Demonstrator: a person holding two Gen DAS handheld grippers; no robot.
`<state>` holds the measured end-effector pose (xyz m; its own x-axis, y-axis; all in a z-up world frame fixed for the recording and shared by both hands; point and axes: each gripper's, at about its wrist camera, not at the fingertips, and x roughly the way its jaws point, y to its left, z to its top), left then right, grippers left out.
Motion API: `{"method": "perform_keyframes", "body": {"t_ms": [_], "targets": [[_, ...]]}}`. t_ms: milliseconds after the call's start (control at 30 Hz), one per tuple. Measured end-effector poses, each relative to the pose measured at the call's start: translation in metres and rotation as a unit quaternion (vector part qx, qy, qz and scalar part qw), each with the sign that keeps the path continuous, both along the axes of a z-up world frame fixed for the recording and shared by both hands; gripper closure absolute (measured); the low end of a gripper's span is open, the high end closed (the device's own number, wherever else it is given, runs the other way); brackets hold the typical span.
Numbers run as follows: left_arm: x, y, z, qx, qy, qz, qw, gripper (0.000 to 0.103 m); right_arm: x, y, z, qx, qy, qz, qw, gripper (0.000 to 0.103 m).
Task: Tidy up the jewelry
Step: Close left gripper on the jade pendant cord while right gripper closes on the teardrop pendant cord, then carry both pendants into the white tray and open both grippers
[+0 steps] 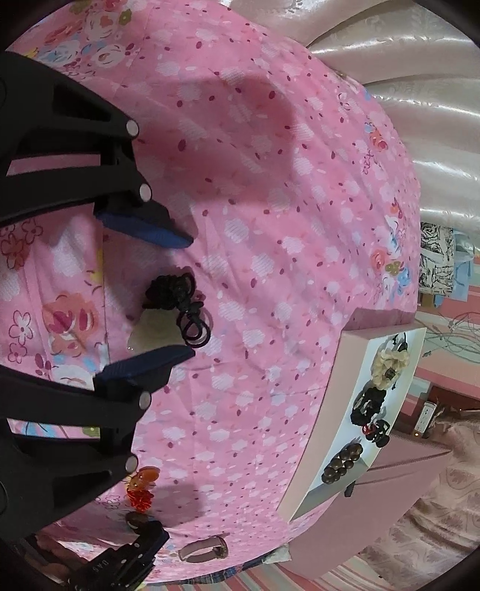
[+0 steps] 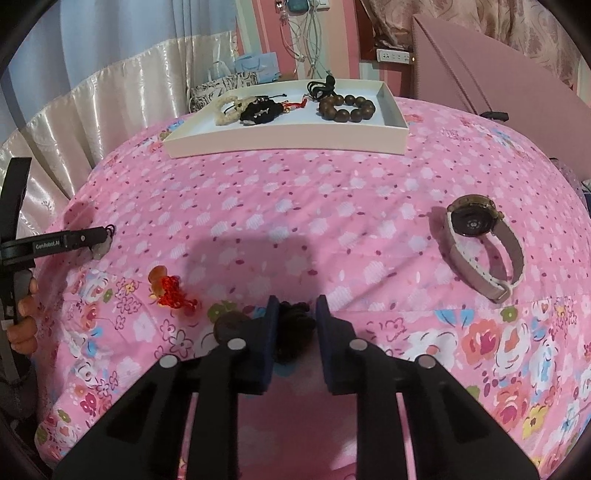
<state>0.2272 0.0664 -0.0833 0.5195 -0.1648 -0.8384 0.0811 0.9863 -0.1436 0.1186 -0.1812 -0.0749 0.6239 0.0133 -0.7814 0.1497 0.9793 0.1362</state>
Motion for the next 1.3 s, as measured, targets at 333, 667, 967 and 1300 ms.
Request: {"method": "perform_keyframes", "body": {"t_ms": [333,667,967,1300], "targets": [[0.004,0.009,-0.002,-0.014,0.001,0.013,0.9998,0.084,0.001,0.002,0.0,-0.002,-0.006,0.0,1.0,0.083],[-0.004,0.014,0.002,-0.02,-0.008,0.017,0.9996,0.091,0.0,-0.006,0.002,0.0,-0.019,-0.017,1.0,0.083],[-0.012,-0.003,0.016,0.008,-0.032,-0.003,0.9994,0.092,0.002,-0.007,0.01,-0.012,-0.03,-0.029,0.999,0.084],[0.0,-0.036,0.071,0.026,-0.071,-0.045,0.9961,0.092,0.031,-0.009,0.057,-0.033,-0.06,-0.023,0.997,0.084]]}}
